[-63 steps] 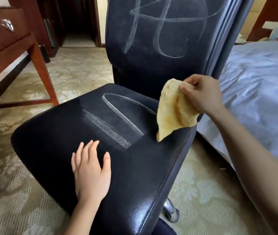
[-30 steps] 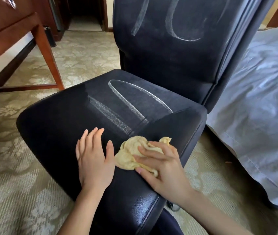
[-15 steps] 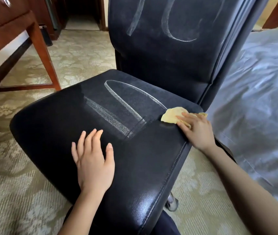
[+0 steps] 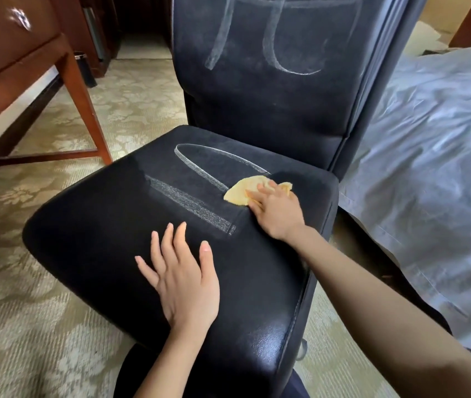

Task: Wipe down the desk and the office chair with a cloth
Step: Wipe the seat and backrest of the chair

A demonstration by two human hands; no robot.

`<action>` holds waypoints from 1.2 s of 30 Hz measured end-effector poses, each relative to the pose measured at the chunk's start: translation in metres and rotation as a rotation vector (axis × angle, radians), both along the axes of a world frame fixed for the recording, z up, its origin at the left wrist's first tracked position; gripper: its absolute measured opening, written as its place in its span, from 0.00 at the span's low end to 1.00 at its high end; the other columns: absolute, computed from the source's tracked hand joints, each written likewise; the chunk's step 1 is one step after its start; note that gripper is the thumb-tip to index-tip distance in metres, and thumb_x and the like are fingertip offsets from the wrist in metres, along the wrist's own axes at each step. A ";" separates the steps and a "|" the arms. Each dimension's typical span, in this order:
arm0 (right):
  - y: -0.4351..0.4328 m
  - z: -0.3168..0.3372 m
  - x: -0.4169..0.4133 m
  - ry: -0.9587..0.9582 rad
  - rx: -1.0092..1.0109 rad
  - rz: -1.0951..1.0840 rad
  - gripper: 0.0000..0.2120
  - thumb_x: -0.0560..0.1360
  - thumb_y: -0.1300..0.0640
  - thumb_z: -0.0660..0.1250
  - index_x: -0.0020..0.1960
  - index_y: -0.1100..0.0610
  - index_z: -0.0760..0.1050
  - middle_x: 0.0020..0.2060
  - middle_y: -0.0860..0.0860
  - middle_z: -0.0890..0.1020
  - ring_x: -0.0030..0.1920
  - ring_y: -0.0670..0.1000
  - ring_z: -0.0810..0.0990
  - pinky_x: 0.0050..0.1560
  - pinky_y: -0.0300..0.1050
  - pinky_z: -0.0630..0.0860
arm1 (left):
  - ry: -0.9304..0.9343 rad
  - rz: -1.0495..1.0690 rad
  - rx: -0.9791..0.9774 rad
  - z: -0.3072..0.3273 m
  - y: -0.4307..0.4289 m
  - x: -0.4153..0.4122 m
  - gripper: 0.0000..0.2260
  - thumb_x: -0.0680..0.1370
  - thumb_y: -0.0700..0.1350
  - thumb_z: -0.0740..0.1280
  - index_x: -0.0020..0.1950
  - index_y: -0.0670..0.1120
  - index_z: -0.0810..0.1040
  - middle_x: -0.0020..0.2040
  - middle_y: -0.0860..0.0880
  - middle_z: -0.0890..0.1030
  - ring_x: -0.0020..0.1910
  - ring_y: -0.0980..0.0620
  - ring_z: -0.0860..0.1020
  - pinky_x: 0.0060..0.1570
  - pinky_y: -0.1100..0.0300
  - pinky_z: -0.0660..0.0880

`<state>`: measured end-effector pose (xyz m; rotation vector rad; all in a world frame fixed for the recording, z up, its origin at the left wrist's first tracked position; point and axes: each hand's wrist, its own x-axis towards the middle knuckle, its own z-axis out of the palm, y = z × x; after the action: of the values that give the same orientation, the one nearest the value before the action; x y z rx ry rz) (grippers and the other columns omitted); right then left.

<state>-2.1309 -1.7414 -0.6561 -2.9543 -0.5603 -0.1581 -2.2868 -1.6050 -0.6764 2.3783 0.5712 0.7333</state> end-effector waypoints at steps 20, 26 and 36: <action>-0.062 0.006 -0.135 -0.056 0.294 0.511 0.14 0.76 0.43 0.61 0.57 0.44 0.80 0.61 0.42 0.78 0.67 0.43 0.71 0.66 0.43 0.69 | -0.210 -0.053 -0.320 0.034 0.008 0.018 0.21 0.77 0.51 0.59 0.69 0.45 0.69 0.72 0.47 0.66 0.76 0.50 0.54 0.73 0.51 0.37; -0.103 0.003 -0.087 0.049 0.363 0.090 0.15 0.76 0.45 0.61 0.63 0.40 0.74 0.66 0.37 0.69 0.71 0.40 0.63 0.68 0.31 0.57 | -0.005 -0.157 0.225 0.026 0.075 0.033 0.18 0.79 0.43 0.62 0.68 0.39 0.69 0.72 0.41 0.66 0.75 0.43 0.56 0.72 0.42 0.40; -0.065 0.010 0.034 0.075 0.041 -0.090 0.19 0.82 0.48 0.53 0.70 0.49 0.68 0.70 0.51 0.68 0.71 0.57 0.63 0.68 0.54 0.63 | 0.124 -0.151 0.313 0.006 0.074 0.032 0.23 0.80 0.50 0.54 0.73 0.42 0.65 0.75 0.42 0.63 0.76 0.44 0.52 0.73 0.44 0.43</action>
<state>-2.0973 -1.8064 -0.6456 -2.9324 -0.4100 -0.0662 -2.2551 -1.5314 -0.6701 2.7364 0.3406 0.6497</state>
